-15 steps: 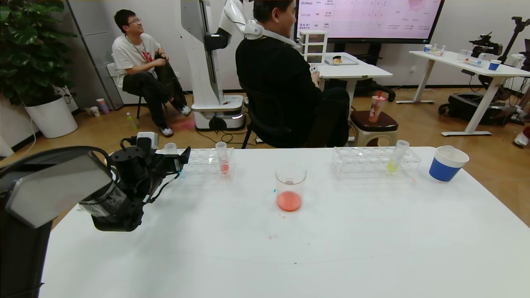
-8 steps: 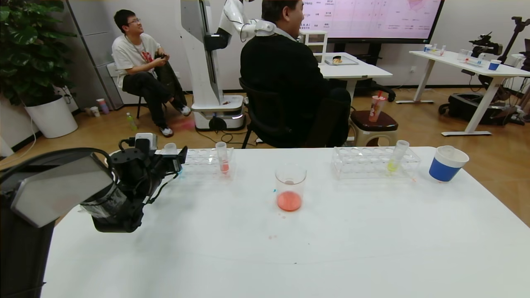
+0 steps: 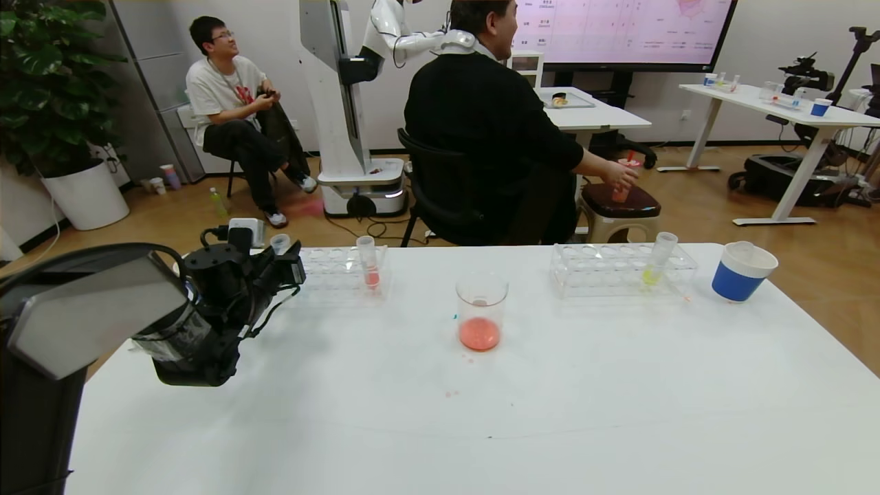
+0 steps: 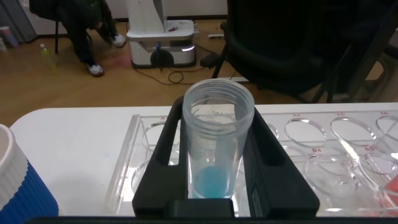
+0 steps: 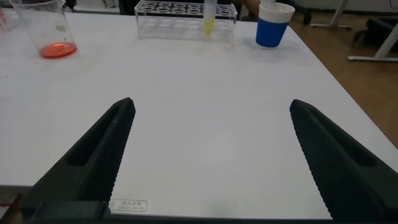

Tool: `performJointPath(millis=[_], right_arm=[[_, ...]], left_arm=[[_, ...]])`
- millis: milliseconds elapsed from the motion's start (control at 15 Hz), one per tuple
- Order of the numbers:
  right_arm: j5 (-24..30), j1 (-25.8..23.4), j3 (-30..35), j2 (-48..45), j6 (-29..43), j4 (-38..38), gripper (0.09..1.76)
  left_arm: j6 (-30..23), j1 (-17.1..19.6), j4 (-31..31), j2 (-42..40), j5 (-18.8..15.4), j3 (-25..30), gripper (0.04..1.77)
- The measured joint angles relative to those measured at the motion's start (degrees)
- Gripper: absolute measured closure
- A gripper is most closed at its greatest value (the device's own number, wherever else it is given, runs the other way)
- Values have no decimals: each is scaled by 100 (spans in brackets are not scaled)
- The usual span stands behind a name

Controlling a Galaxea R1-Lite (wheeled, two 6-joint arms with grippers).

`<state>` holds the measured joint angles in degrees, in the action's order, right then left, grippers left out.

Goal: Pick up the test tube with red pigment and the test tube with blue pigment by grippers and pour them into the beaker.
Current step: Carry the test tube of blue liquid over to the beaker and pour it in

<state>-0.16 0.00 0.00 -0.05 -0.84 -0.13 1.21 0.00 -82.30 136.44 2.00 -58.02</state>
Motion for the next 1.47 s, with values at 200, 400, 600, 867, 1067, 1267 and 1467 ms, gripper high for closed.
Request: performJointPath(millis=[200,400,600,867,1067,1267,1467], right_arm=[[-5,0,0,0,-1,-2,11],[0,0,0,0,0,0,11],[-2,0,0,0,0,-2,11],[-2,0,0,0,-1,0,11],[-2,0,0,0,-1,-2,11],[-2,0,0,0,-1,0,11],[-2,0,0,0,0,0,11]], left_arm=[[-2,0,330,-210,0,-59,130],[0,-5,937,-590,1,-188,130],[16,-46,1537,-989,11,-354,130],[146,-138,1913,-1390,-11,-408,130],[249,-499,2599,-1773,-79,-516,130],[449,-1190,3224,-2078,-390,-998,129],[807,-1891,3407,-2136,-583,-1409,130]])
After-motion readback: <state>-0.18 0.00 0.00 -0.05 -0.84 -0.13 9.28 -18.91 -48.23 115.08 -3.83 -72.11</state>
